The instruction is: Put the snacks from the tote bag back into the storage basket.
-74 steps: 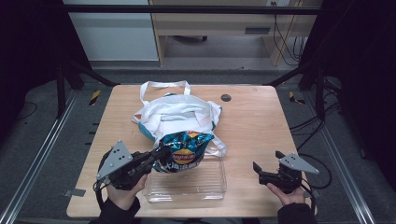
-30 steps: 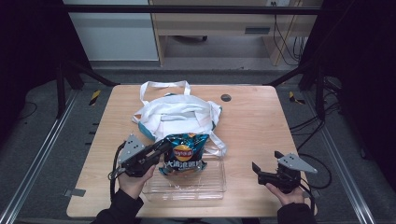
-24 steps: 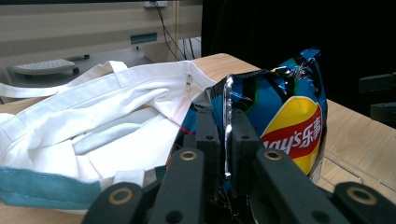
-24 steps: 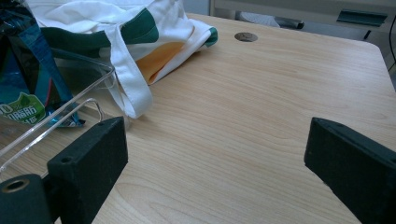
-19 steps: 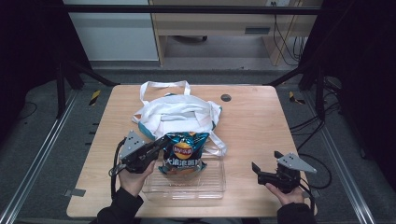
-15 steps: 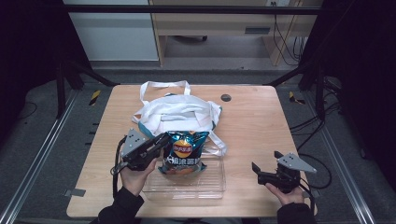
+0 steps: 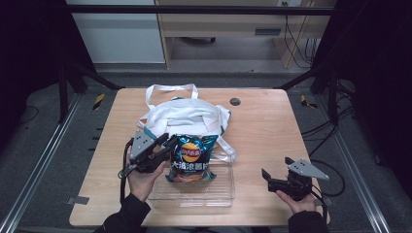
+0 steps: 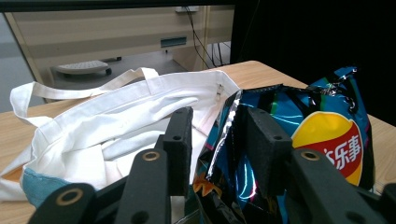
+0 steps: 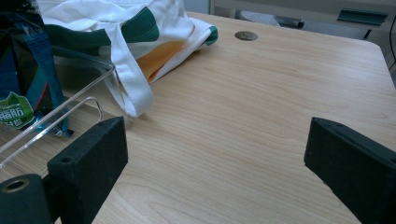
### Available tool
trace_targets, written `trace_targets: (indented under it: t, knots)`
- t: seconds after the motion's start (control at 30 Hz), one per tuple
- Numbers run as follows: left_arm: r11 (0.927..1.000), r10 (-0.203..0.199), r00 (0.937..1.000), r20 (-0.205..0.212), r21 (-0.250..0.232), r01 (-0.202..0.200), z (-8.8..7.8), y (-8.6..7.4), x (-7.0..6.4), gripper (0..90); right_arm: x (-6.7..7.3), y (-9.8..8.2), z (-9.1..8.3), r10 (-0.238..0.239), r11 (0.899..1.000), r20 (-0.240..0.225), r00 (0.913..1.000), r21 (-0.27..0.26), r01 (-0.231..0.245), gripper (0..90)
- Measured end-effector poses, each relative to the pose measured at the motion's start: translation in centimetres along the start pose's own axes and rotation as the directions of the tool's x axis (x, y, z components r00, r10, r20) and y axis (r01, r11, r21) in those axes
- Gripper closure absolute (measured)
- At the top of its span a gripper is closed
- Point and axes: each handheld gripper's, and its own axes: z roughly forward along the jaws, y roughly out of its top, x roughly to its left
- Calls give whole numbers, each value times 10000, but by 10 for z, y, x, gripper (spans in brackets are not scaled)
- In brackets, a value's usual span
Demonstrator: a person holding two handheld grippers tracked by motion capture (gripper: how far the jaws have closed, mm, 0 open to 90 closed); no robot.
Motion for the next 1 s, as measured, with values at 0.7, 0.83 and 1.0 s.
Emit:
trace_targets:
  t: [0.7,0.83,1.0]
  knots:
    - [9998,68,10000,57,175,-69,5,1,4,501,0,0,1,16,10000,-33,10000,5,-16,65]
    - [9997,124,9999,115,215,-126,2,0,4,486,0,0,0,33,10000,-42,10000,-17,-33,65]
    - [9994,256,9995,198,240,-261,-5,-1,3,478,-1,0,-1,17,10000,-27,10000,-38,-17,65]
